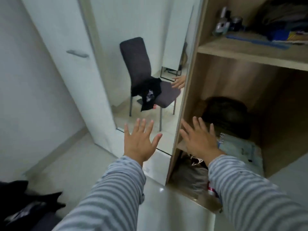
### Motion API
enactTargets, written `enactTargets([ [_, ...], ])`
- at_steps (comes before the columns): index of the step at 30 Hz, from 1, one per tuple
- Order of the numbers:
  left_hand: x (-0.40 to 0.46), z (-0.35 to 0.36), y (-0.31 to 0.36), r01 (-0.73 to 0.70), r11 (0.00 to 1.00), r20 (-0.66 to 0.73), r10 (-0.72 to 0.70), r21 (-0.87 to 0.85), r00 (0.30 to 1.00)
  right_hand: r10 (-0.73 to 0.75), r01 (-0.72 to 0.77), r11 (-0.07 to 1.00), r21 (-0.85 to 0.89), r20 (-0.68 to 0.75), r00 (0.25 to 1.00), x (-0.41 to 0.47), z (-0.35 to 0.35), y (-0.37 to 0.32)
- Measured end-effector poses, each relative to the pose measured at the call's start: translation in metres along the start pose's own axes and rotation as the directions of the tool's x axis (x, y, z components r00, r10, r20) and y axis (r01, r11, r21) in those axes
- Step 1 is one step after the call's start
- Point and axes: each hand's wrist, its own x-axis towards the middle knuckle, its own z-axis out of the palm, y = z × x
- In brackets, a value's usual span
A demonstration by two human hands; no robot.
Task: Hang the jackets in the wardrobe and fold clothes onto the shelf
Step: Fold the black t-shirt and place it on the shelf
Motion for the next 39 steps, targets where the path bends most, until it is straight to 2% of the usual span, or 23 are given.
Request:
enactTargets([
  [4, -0.065, -0.018, -0.062, 0.219, 0.976, -0.035, -0.218, 0.013, 0.975, -0.196, 0.196, 0.981, 0.004, -0.013, 0.981, -0.006, -0.006, -0.075],
  [7, -0.122, -0.025, -0.115, 0.403, 0.915, -0.03, -0.403, 0.0, 0.915, -0.365, 0.365, 0.931, 0.023, -0.002, 0.931, -0.018, -0.003, -0.144],
  [11, -0.207, -0.02, -0.185, 0.62, 0.784, 0.018, -0.62, 0.022, 0.784, -0.568, 0.568, 0.823, 0.016, 0.039, 0.822, -0.046, 0.011, -0.242],
  [15, -0.288, -0.009, -0.248, 0.791, 0.609, 0.091, -0.786, -0.058, 0.612, -0.73, 0.727, 0.683, 0.071, 0.077, 0.679, -0.074, 0.031, -0.334],
  [18, -0.34, 0.002, -0.295, 0.87, 0.481, 0.138, -0.86, -0.104, 0.492, -0.801, 0.797, 0.597, 0.089, 0.109, 0.588, -0.094, 0.048, -0.398],
  [20, -0.368, 0.01, -0.326, 0.905, 0.405, 0.169, -0.89, -0.13, 0.423, -0.814, 0.808, 0.578, 0.112, 0.151, 0.561, -0.107, 0.06, -0.44],
  [24, -0.41, 0.027, -0.386, 0.94, 0.296, 0.225, -0.917, -0.168, 0.329, -0.833, 0.833, 0.537, 0.134, 0.238, 0.499, -0.13, 0.088, -0.516],
  [27, -0.431, 0.041, -0.423, 0.953, 0.25, 0.261, -0.921, -0.17, 0.288, -0.851, 0.851, 0.499, 0.164, 0.277, 0.446, -0.145, 0.11, -0.564],
  [32, -0.447, 0.073, -0.481, 0.962, 0.222, 0.303, -0.916, -0.159, 0.261, -0.872, 0.88, 0.436, 0.19, 0.332, 0.36, -0.159, 0.152, -0.632],
  [39, -0.435, 0.157, -0.569, 0.956, 0.234, 0.325, -0.903, -0.175, 0.28, -0.89, 0.925, 0.317, 0.208, 0.403, 0.214, -0.16, 0.258, -0.726],
])
